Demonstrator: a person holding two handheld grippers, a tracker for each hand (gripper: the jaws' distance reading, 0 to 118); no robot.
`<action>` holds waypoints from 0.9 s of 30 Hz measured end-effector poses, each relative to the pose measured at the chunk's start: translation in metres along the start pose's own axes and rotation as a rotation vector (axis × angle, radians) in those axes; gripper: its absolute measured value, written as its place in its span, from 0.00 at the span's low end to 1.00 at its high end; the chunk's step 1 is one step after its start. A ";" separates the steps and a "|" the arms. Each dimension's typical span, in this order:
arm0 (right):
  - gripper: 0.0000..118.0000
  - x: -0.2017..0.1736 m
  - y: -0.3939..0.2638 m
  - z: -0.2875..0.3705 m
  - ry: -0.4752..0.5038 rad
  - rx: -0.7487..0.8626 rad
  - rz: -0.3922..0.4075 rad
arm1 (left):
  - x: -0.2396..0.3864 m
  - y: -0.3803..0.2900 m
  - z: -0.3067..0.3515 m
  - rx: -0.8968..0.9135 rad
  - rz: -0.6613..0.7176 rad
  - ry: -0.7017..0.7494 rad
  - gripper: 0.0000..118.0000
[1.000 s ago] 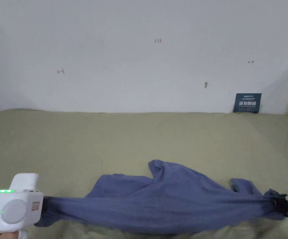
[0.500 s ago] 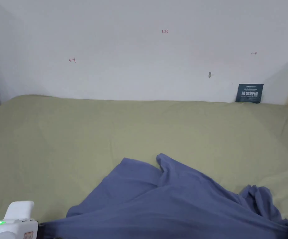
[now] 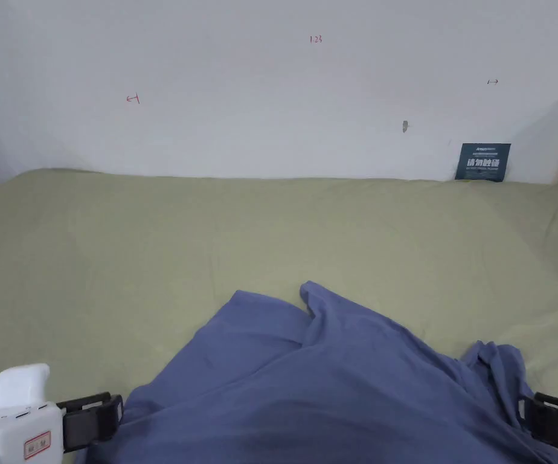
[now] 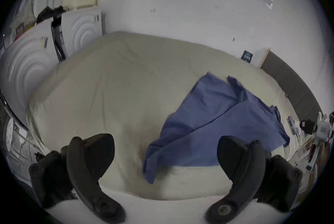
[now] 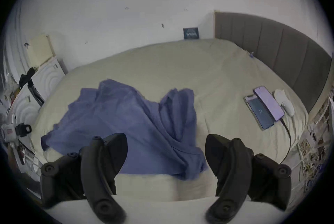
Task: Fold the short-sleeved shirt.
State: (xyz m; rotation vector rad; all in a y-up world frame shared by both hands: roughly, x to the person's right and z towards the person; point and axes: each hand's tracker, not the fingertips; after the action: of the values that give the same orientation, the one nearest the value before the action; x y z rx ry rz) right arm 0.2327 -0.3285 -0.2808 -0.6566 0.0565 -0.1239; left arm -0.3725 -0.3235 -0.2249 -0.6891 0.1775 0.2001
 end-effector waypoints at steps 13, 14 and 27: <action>0.00 -0.109 -0.027 0.059 0.071 0.269 0.149 | 0.037 -0.023 0.069 0.235 -0.042 0.040 0.00; 0.00 -0.113 -0.028 0.060 0.083 0.259 0.136 | 0.035 -0.025 0.071 0.240 -0.040 0.045 0.00; 0.00 -0.154 -0.065 0.041 0.148 0.132 0.168 | -0.033 -0.039 -0.010 -0.144 -0.008 -0.033 0.28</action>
State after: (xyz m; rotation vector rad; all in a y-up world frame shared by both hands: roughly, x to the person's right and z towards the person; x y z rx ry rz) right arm 0.0777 -0.3344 -0.2070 -0.5075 0.2435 -0.0137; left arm -0.3957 -0.3633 -0.2009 -0.8294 0.1291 0.2178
